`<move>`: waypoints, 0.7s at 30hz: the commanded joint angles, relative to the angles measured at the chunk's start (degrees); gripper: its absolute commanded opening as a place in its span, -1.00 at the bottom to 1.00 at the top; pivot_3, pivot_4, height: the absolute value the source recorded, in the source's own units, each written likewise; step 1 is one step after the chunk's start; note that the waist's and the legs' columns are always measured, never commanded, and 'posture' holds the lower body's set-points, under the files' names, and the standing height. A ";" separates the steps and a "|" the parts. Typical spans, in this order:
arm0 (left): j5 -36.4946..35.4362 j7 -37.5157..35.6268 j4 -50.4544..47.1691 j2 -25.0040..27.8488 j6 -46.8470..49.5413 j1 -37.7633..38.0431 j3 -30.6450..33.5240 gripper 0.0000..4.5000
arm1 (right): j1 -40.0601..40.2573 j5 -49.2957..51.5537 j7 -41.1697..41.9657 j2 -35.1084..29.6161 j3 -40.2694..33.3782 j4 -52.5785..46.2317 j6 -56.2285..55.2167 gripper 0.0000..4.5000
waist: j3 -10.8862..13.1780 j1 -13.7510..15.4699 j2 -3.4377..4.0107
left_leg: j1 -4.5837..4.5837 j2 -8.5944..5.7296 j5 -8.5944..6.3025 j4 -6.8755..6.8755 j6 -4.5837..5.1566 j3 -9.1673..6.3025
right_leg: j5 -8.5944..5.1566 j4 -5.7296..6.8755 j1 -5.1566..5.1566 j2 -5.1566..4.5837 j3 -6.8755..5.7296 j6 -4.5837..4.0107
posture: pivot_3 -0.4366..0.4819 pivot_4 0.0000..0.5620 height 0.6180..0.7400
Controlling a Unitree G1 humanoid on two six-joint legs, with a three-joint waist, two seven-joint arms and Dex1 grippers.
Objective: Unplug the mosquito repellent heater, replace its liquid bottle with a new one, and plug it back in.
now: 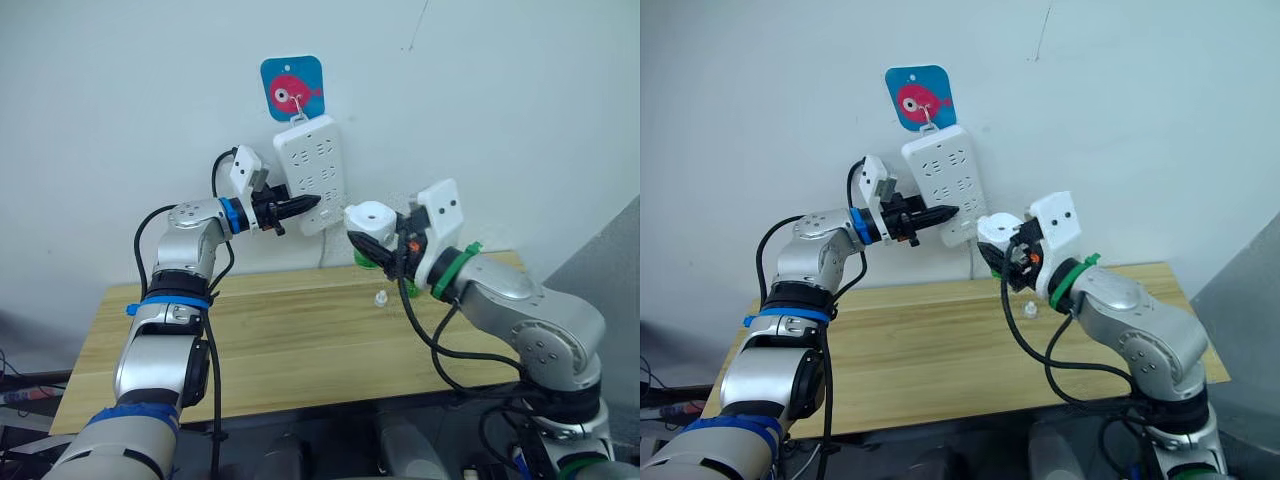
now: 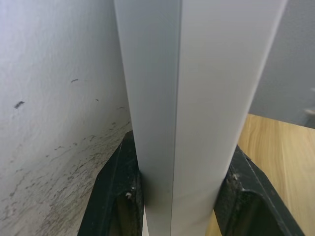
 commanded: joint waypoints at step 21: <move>-0.33 -0.65 -5.09 0.38 2.42 0.29 -0.74 -0.40 | -7.36 -17.66 1.18 9.69 6.32 12.44 -7.89 0.33 | 0.00 -0.20 0.00 | -0.03 -0.03 0.00 -0.08 -0.01 -0.02 | 0.01 0.00 -0.09 -0.04 -0.02 -0.01 | -0.54 -0.64 0.84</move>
